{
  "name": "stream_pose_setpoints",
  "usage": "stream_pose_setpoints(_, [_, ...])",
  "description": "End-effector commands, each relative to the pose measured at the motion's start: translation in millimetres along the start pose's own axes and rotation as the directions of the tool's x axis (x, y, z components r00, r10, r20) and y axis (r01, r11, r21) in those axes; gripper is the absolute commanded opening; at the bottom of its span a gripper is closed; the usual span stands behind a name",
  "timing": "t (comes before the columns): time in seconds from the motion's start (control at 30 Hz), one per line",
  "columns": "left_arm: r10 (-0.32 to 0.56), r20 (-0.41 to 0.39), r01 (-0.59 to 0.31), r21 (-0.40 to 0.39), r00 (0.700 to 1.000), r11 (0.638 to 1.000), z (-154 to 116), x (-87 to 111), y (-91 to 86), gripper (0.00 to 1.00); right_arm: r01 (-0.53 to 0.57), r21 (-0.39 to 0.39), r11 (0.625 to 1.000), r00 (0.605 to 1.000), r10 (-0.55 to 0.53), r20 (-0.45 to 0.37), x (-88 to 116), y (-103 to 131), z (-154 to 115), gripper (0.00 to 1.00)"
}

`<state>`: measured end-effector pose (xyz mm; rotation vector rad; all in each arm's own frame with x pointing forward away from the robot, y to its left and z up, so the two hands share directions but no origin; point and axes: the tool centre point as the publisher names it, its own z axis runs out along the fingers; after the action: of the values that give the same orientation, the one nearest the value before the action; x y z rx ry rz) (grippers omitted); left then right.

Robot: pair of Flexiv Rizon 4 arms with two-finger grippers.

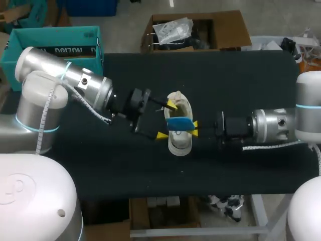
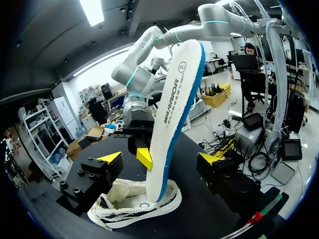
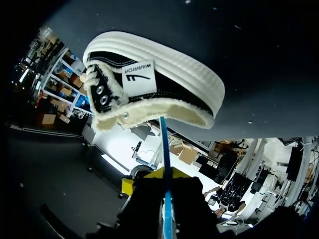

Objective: Open the shoe tongue, take the insole out of the shoe, put the insole back into the shoe, and pack the shoe into the shoebox

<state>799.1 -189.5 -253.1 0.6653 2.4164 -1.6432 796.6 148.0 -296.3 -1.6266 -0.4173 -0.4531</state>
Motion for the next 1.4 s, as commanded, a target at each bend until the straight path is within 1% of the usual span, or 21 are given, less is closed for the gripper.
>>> stream_pose_setpoints(0.03, [0.001, 0.185, -0.001, 0.0, 0.983, 1.0, 0.4, 4.1, -1.0, 1.0, 0.001, 0.0, 1.0, 1.0, -0.001, -0.002, -1.0, -1.0, -0.9, 0.0])
stream_pose_setpoints(0.07, [0.001, 0.185, -0.001, 0.0, 0.983, 1.0, 0.4, 4.1, -1.0, 1.0, 0.001, 0.0, 1.0, 1.0, -0.001, -0.002, -1.0, -1.0, -0.9, 0.0])
stream_pose_setpoints(0.13, [-0.001, 0.192, -0.004, 0.023, 0.981, 1.0, 6.3, 3.2, 7.5, 1.0, 0.001, 0.0, 1.0, 1.0, -0.001, -0.002, -1.0, -1.0, -0.9, 0.0])
stream_pose_setpoints(0.37, [0.029, 0.183, -0.033, 0.02, 0.983, 0.999, 11.8, 1.0, 29.6, 1.0, 0.036, -0.003, 0.999, 0.998, -0.036, -0.047, -4.3, 7.4, 3.6, 0.0])
stream_pose_setpoints(0.4, [0.029, 0.184, -0.034, 0.02, 0.983, 0.999, 12.0, 0.1, 31.4, 0.88, 0.038, -0.001, 0.999, 0.998, -0.038, -0.05, -4.3, 7.5, 3.7, 0.0])
stream_pose_setpoints(0.43, [0.031, 0.181, -0.034, 0.018, 0.983, 0.999, 12.5, -1.3, 32.7, 0.68, 0.038, -0.002, 0.999, 0.998, -0.038, -0.051, -4.5, 8.0, 3.9, 0.0])
stream_pose_setpoints(0.47, [0.038, 0.169, -0.042, 0.018, 0.985, 0.999, 13.3, -2.6, 33.8, 0.59, 0.038, -0.004, 0.999, 0.998, -0.038, -0.052, -4.4, 9.0, 4.7, 0.0])
stream_pose_setpoints(0.5, [0.04, 0.17, -0.043, 0.016, 0.985, 0.999, 14.3, -4.4, 34.9, 0.56, 0.037, -0.004, 0.999, 0.998, -0.037, -0.053, -4.0, 10.4, 5.5, 0.0])
stream_pose_setpoints(0.57, [0.057, 0.155, -0.059, 0.007, 0.986, 0.998, 17.4, -7.4, 35.9, 0.44, 0.031, -0.008, 0.999, 0.998, -0.031, -0.055, -3.2, 13.4, 7.2, 0.0])
stream_pose_setpoints(0.67, [0.067, 0.133, -0.068, 0.001, 0.989, 0.998, 21.4, -13.2, 37.3, 0.22, 0.027, -0.002, 1.0, 0.998, -0.027, -0.064, -3.0, 16.1, 8.4, 0.0])
stream_pose_setpoints(0.7, [0.069, 0.118, -0.07, 0.004, 0.991, 0.998, 22.6, -14.7, 37.8, 0.19, 0.028, -0.001, 1.0, 0.997, -0.028, -0.065, -3.0, 16.2, 8.5, 0.0])
stream_pose_setpoints(0.77, [0.072, 0.105, -0.072, 0.0, 0.992, 0.997, 25.4, -16.9, 39.4, 0.2, 0.031, -0.002, 1.0, 0.997, -0.031, -0.07, -3.0, 16.4, 8.7, 0.0])
stream_pose_setpoints(0.83, [0.076, 0.094, -0.077, 0.004, 0.993, 0.997, 26.8, -17.7, 40.5, 0.0, 0.034, -0.006, 0.999, 0.996, -0.034, -0.077, -3.1, 16.5, 9.6, 0.0])
stream_pose_setpoints(1.0, [0.081, 0.076, -0.082, 0.004, 0.994, 0.997, 26.6, -18.1, 43.5, 0.01, 0.038, -0.013, 0.999, 0.995, -0.039, -0.092, -4.0, 15.8, 10.1, 0.0])
stream_pose_setpoints(1.03, [0.081, 0.075, -0.082, 0.004, 0.994, 0.997, 26.4, -17.6, 43.6, 0.05, 0.04, -0.015, 0.999, 0.995, -0.041, -0.096, -4.2, 15.2, 9.7, 0.0])
stream_pose_setpoints(1.1, [0.081, 0.068, -0.082, 0.008, 0.994, 0.997, 24.9, -17.2, 45.0, 0.01, 0.041, -0.017, 0.999, 0.994, -0.043, -0.101, -4.4, 14.8, 9.4, 0.0])
stream_pose_setpoints(1.13, [0.08, 0.065, -0.081, 0.01, 0.995, 0.997, 24.6, -17.2, 45.5, 0.05, 0.042, -0.018, 0.999, 0.994, -0.044, -0.103, -4.4, 14.7, 9.3, 0.0])
stream_pose_setpoints(1.17, [0.079, 0.059, -0.08, 0.009, 0.995, 0.997, 24.6, -16.7, 46.2, 0.16, 0.042, -0.019, 0.999, 0.994, -0.044, -0.104, -4.1, 14.8, 9.1, 0.0])
stream_pose_setpoints(1.2, [0.08, 0.053, -0.08, 0.01, 0.995, 0.997, 24.8, -16.3, 46.8, 0.3, 0.042, -0.02, 0.999, 0.993, -0.044, -0.105, -3.6, 15.1, 9.0, 0.0])
stream_pose_setpoints(1.23, [0.08, 0.052, -0.08, 0.01, 0.995, 0.997, 24.9, -16.0, 47.3, 0.35, 0.041, -0.021, 0.999, 0.993, -0.043, -0.107, -3.1, 15.5, 9.0, 0.0])
stream_pose_setpoints(1.4, [0.082, 0.034, -0.083, 0.01, 0.996, 0.997, 24.7, -14.2, 49.3, 0.36, 0.041, -0.023, 0.999, 0.993, -0.043, -0.113, -1.0, 16.3, 8.4, 0.0])
